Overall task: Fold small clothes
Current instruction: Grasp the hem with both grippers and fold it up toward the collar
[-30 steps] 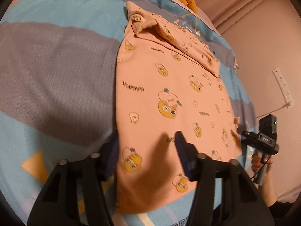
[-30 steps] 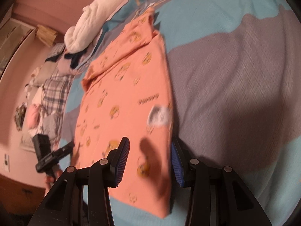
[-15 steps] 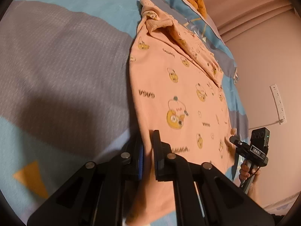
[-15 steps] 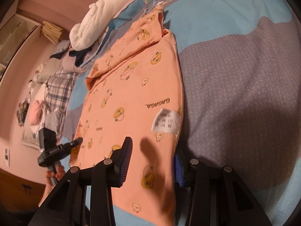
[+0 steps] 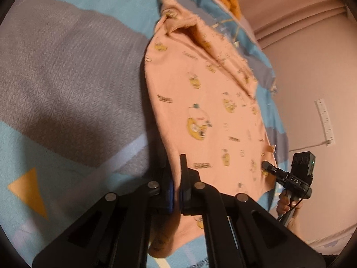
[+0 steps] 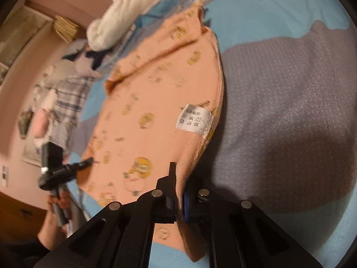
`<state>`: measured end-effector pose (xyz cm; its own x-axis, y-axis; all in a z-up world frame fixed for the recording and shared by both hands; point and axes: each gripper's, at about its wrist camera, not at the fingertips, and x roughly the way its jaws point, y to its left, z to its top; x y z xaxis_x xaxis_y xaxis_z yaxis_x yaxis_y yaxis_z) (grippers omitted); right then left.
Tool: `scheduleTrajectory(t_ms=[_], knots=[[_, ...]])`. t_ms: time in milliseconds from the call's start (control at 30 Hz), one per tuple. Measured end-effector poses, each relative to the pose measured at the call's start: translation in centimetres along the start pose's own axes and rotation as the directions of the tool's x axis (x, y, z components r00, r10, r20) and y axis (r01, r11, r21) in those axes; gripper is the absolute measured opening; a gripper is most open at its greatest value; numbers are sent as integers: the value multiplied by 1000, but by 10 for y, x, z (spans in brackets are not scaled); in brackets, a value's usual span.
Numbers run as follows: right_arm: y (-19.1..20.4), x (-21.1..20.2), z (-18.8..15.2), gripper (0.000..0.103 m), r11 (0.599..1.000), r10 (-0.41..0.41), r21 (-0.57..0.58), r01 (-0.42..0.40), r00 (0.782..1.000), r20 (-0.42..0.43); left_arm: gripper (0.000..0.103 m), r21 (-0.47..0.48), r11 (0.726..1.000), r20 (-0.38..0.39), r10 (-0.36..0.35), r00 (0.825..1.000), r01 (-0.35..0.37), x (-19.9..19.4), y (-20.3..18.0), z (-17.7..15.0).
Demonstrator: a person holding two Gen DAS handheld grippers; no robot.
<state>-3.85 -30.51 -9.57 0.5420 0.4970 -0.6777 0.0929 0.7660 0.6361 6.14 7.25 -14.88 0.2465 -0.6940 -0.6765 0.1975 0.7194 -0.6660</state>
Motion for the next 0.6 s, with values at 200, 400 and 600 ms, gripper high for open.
scheduleTrajectory(t_ms=[200, 400, 600], knots=[[6, -26, -8, 5, 994, 113, -4, -113, 991, 76, 1, 50, 993, 17, -104, 994, 103, -20, -11, -11], [11, -27, -13, 5, 990, 138, -19, -137, 987, 78, 1, 42, 992, 31, -123, 992, 122, -25, -9, -6], [18, -38, 14, 5, 971, 235, 2, -238, 962, 136, 1, 55, 987, 91, -154, 984, 149, -30, -29, 27]])
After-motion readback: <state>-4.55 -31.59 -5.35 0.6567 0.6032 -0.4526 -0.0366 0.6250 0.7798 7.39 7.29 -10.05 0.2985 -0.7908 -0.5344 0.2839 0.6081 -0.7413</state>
